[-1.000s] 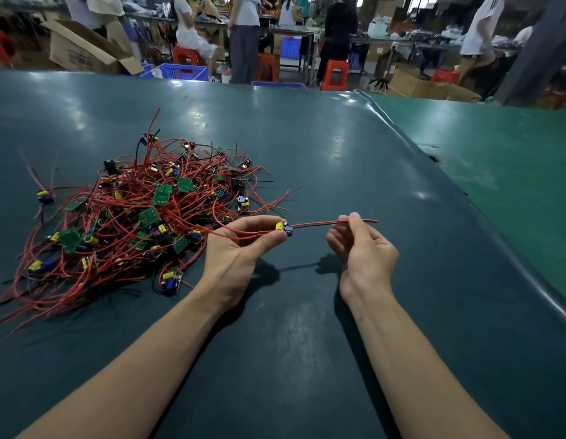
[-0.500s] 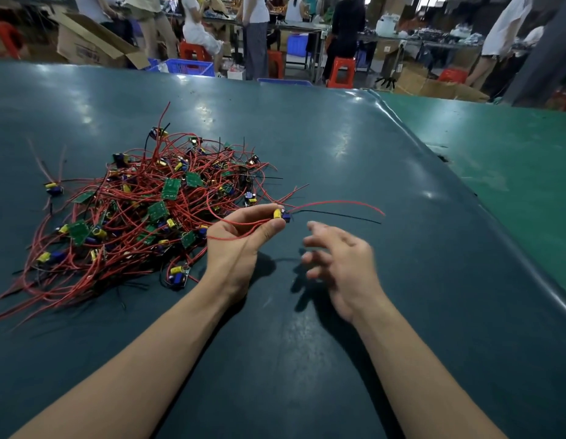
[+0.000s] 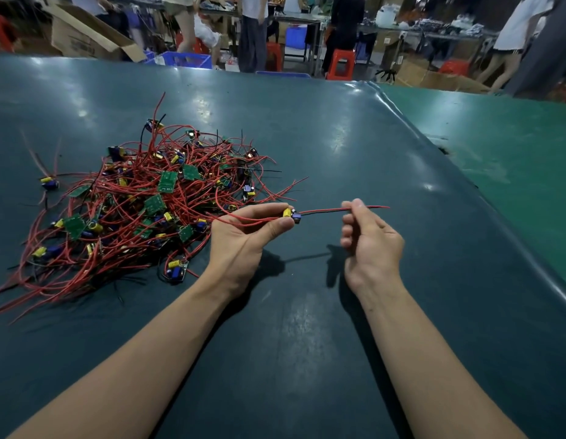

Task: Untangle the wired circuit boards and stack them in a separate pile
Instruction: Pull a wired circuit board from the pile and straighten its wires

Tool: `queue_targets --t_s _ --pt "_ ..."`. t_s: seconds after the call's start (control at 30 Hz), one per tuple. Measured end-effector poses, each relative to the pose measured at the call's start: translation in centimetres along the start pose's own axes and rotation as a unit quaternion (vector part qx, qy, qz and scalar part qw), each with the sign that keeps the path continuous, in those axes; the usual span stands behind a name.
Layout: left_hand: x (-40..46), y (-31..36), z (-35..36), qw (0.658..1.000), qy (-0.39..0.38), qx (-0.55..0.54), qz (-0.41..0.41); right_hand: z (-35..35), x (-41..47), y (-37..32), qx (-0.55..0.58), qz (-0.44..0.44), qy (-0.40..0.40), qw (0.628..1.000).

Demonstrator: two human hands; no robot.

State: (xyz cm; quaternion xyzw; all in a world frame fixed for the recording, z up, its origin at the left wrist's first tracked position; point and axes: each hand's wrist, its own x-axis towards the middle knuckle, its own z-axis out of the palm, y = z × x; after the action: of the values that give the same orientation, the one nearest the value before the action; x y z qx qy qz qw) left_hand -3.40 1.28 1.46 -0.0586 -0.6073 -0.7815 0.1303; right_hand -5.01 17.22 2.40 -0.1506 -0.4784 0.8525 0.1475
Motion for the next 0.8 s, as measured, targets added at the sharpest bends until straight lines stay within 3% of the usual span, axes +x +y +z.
queue_targets --t_s 0.2,0.27,0.37,0.5,0.67,0.8 --pt "0.2 0.0 -0.4 0.998 0.036 -0.054 -0.001 -1.9 1.8 -1.3 0.02 -0.039 0.167 0.985" --pt "0.5 0.2 -0.6 0.993 0.062 -0.1 -0.009 -2.4 2.0 -1.6 -0.038 -0.071 0.175 0.981" --pt "0.5 0.7 -0.3 0.984 0.031 -0.162 -0.06 -2.0 1.4 -1.2 -0.109 -0.093 0.075 0.987" --pt "-0.1 1.6 -0.2 0.943 -0.121 -0.259 -0.171 -0.9 0.1 -0.9 -0.114 0.029 -0.123 0.985" --pt "-0.8 1.5 0.0 0.942 -0.229 -0.126 -0.209 -0.6 -2.1 -0.3 -0.188 0.134 -0.351 0.907" --pt "-0.6 1.3 -0.3 0.946 -0.259 -0.004 -0.195 -0.9 -2.0 -0.2 -0.173 0.158 -0.351 0.906"
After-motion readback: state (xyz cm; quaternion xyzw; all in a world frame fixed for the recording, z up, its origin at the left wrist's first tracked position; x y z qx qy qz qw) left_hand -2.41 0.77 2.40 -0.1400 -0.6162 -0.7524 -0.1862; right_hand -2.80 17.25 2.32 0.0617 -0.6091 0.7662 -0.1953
